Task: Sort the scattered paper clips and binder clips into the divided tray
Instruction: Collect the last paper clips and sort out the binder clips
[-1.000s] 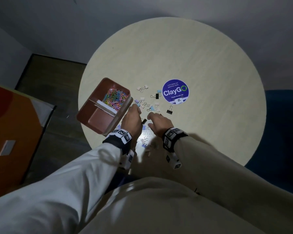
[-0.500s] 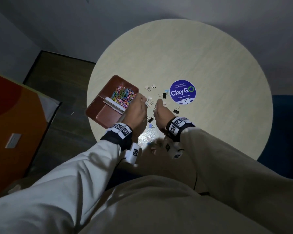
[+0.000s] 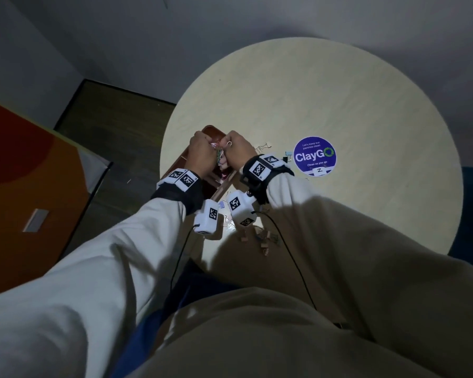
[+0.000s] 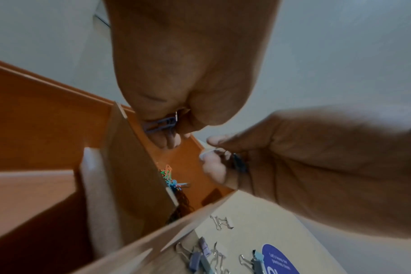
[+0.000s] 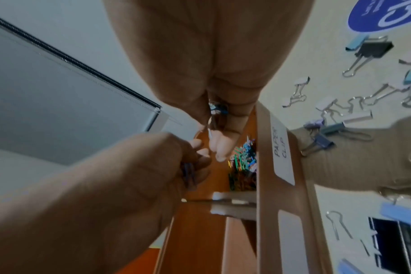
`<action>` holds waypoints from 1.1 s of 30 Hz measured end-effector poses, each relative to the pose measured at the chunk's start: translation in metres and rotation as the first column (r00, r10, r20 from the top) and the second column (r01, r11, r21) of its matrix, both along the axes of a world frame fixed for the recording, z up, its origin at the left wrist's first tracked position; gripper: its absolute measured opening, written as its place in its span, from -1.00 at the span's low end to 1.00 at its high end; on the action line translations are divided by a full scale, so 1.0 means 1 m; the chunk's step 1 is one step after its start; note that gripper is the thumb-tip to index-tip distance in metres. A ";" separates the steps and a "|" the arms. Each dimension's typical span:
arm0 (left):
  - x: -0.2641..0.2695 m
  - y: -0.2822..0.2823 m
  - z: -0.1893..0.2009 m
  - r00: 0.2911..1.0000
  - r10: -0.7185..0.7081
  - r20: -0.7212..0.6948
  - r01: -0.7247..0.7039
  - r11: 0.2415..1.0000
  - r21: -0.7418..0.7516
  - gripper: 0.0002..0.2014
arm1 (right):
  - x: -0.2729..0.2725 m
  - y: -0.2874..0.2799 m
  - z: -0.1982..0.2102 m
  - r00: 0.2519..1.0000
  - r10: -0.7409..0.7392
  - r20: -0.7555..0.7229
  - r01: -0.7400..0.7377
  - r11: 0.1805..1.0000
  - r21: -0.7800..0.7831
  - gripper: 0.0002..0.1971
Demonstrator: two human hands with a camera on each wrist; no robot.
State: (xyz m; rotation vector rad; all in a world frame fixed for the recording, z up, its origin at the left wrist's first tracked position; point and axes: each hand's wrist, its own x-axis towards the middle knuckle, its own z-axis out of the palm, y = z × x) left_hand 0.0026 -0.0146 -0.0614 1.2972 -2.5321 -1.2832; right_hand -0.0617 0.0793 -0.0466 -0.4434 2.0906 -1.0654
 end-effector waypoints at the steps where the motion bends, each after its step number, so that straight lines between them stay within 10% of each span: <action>1: 0.001 0.000 0.000 1.000 -0.014 0.023 0.014 1.000 0.010 -0.67 | 0.002 -0.003 -0.005 0.999 0.028 -0.036 -0.026 0.999 0.044 -0.76; 7: 0.016 0.005 0.003 0.996 -0.079 0.040 0.079 0.997 0.014 -0.54 | -0.003 -0.001 -0.010 0.958 0.211 -0.195 -0.186 0.973 0.137 -0.65; 13: 0.030 0.036 0.002 0.981 -0.131 -0.141 0.094 0.966 -0.242 -0.75 | -0.020 0.039 -0.010 0.976 -0.152 -0.159 0.129 0.981 -0.145 -0.76; 18: 0.038 0.073 -0.001 0.922 -0.311 -0.230 0.234 0.922 -0.308 -0.90 | -0.028 0.080 -0.034 0.956 -0.181 -0.231 0.196 0.980 0.042 -0.83; 27: 0.054 0.101 -0.052 0.769 -0.587 0.255 0.639 0.711 -0.294 -0.85 | 0.005 0.104 -0.077 0.940 0.140 -0.312 -0.017 0.931 0.364 -0.90; 33: 0.060 0.098 -0.060 0.723 -0.601 0.341 0.688 0.670 -0.279 -0.86 | 0.007 0.094 -0.086 0.929 0.124 -0.349 0.020 0.924 0.382 -0.78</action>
